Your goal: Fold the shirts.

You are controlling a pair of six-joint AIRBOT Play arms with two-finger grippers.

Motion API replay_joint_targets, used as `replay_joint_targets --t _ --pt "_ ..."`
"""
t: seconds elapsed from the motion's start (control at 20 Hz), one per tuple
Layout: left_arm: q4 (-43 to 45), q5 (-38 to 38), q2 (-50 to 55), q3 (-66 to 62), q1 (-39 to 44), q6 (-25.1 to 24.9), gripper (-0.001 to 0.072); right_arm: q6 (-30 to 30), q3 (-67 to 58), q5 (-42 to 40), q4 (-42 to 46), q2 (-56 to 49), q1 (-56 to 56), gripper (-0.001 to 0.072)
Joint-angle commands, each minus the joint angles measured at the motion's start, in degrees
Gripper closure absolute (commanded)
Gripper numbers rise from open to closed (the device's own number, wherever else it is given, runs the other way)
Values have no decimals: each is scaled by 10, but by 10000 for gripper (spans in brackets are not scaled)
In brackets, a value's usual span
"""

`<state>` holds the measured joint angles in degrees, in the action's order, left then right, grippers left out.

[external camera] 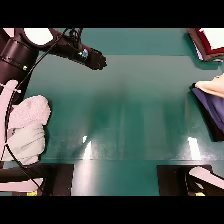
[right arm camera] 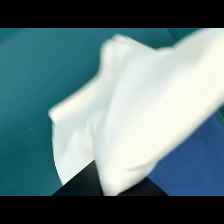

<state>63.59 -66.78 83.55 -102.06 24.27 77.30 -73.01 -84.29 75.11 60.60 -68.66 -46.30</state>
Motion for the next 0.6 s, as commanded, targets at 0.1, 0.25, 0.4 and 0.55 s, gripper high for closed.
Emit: replay_joint_targets --t 0.1,0.25,0.4,0.55 --pt "6 -1 0 0 0 -13 679 -26 160 39 132 87 -61 391" --pt "6 -1 0 0 0 -13 679 -29 208 42 156 113 -79 95" --pt "5 -1 0 0 0 -13 679 -45 214 32 139 140 -55 97" --pt "5 15 0 0 0 -12 679 -45 214 26 50 161 27 98"
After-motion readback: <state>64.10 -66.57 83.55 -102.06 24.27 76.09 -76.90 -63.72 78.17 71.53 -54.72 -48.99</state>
